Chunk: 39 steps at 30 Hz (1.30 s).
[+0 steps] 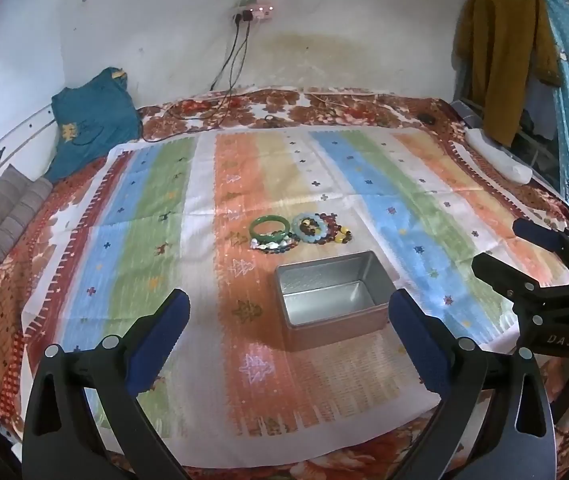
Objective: Organize jewelry
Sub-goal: 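Move both grippers forward toward the bracelet cluster beside the tin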
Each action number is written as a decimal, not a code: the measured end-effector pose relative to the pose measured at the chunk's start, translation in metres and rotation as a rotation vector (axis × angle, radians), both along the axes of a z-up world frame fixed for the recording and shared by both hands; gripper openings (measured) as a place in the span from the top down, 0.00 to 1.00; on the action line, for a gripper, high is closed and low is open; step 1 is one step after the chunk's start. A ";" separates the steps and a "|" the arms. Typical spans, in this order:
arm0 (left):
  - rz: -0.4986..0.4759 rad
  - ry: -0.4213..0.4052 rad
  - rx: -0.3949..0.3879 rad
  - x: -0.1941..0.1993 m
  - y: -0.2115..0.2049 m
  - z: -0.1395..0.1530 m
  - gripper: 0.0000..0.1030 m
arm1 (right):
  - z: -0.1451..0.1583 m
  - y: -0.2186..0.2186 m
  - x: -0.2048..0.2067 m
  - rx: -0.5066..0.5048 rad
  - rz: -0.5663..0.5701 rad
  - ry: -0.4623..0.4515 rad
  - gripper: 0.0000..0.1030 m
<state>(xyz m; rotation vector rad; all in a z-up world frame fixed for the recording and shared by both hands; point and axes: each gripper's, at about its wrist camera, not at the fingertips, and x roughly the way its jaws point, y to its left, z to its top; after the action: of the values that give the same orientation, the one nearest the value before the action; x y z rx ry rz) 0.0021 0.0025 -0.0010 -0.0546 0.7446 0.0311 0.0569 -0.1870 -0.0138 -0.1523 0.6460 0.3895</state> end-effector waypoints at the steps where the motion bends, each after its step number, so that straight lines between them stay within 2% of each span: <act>1: 0.004 0.004 -0.002 0.001 0.001 0.000 0.05 | -0.001 0.000 0.001 -0.002 -0.001 0.005 0.04; 9: 0.020 0.046 0.001 0.008 0.004 -0.004 0.05 | -0.002 0.000 0.011 -0.012 -0.019 0.038 0.04; 15: 0.036 0.029 0.038 0.017 0.006 -0.005 0.05 | -0.001 0.007 0.013 -0.034 -0.022 0.037 0.04; 16: 0.037 0.059 0.039 0.018 0.003 -0.007 0.05 | -0.001 0.006 0.013 -0.035 -0.023 0.036 0.04; 18: 0.041 0.052 0.030 0.020 0.006 -0.005 0.05 | -0.001 0.007 0.017 -0.043 -0.027 0.035 0.04; 21: 0.040 0.037 -0.029 0.024 0.010 -0.004 0.05 | 0.001 0.007 0.025 -0.056 -0.042 0.032 0.04; 24: 0.044 0.031 -0.042 0.032 0.014 -0.004 0.05 | 0.003 0.004 0.033 -0.056 -0.060 0.036 0.04; 32: 0.057 0.126 -0.089 0.062 0.024 -0.008 0.05 | 0.003 0.006 0.052 -0.069 -0.058 0.059 0.04; 36: 0.066 0.118 -0.038 0.074 0.024 -0.007 0.05 | 0.003 0.010 0.063 -0.078 -0.060 0.064 0.04; 39: 0.068 0.128 -0.029 0.082 0.022 -0.008 0.05 | 0.002 0.010 0.070 -0.060 -0.050 0.081 0.04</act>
<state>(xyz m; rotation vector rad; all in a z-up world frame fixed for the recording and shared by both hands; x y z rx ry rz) 0.0844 0.0241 -0.0092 -0.1060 0.8712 0.0897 0.1270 -0.1774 -0.0115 -0.1775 0.7407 0.3297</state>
